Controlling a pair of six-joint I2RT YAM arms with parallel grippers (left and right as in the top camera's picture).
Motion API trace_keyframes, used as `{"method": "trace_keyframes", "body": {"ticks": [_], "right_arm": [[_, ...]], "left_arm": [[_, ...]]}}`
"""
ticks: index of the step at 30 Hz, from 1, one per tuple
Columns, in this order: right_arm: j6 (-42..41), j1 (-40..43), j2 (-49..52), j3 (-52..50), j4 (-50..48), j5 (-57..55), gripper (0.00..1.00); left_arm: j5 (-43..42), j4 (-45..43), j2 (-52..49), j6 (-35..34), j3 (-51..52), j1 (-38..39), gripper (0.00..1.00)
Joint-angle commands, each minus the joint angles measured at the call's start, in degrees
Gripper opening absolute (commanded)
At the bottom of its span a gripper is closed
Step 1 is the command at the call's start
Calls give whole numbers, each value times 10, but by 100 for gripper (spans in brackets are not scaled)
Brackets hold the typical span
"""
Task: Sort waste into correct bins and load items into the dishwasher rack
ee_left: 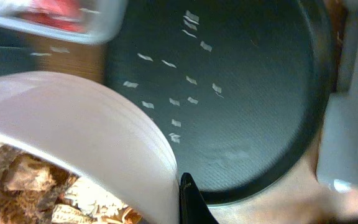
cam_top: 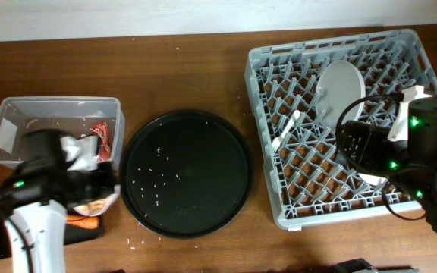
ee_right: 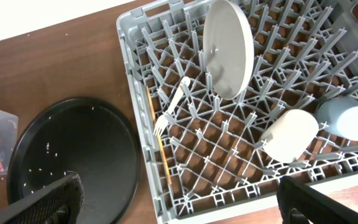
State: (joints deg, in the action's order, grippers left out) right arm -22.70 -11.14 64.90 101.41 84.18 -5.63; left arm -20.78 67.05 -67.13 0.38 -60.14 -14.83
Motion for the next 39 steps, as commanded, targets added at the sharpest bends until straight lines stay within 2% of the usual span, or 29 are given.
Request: {"method": "trace_keyframes", "body": {"ticks": [1,3,4,6,8,10,12,13,18,21,23,25,27,28,29,30,31,32,33,34,35,37,39], "right_arm": [[-1,0,-3,2,0,-11,99],[-1,0,-3,2,0,-11,99],[-1,0,-3,2,0,-11,99],[-1,0,-3,2,-1,-11,99],[-1,0,-3,2,-1,-11,99],[-1,0,-3,2,1,-11,99],[-1,0,-3,2,1,-11,99],[-1,0,-3,2,3,-11,99],[-1,0,-3,2,7,-11,99],[-1,0,-3,2,7,-11,99],[-1,0,-3,2,7,-11,99],[-1,0,-10,2,7,-11,99],[-1,0,-19,2,7,-11,99],[-1,0,-23,2,7,-11,99],[-1,0,-23,2,7,-11,99],[-1,0,-24,2,7,-11,99],[-1,0,-24,2,7,-10,99],[-1,0,-24,2,7,-10,99],[-1,0,-24,2,7,-10,99],[-1,0,-24,2,7,-11,99],[-1,0,-24,2,7,-11,99],[-1,0,-24,2,7,-10,99],[-1,0,-24,2,7,-11,99]], "left_arm": [[-126,-24,8,85,45,-186,0],[-220,-85,8,85,109,-337,0],[-266,-112,8,85,128,-374,0],[-409,-200,8,97,191,-473,0],[-462,-259,8,124,234,-515,0],[-513,-276,-1,174,249,-518,0],[-651,-304,-28,201,249,-518,0],[-682,-307,-41,207,249,-522,0],[-694,-310,-109,240,249,-536,0],[-687,-312,-115,297,249,-536,0],[-694,-282,-115,285,249,-536,0],[-694,-292,-115,295,249,-536,0],[-687,-354,-115,292,245,-490,0],[-669,-407,-116,266,244,-443,0],[-665,-502,-116,182,244,-370,0],[-665,-560,-115,131,243,-329,0],[-665,-682,-115,19,243,-257,0],[-662,-867,-115,-120,243,-152,0],[-635,-979,-116,-212,243,-85,0],[-565,-1100,-116,-303,243,-7,0],[-478,-1135,-116,-337,243,72,0],[-320,-1140,-148,-382,239,207,0],[-303,-1234,-230,-431,182,295,0]]}}
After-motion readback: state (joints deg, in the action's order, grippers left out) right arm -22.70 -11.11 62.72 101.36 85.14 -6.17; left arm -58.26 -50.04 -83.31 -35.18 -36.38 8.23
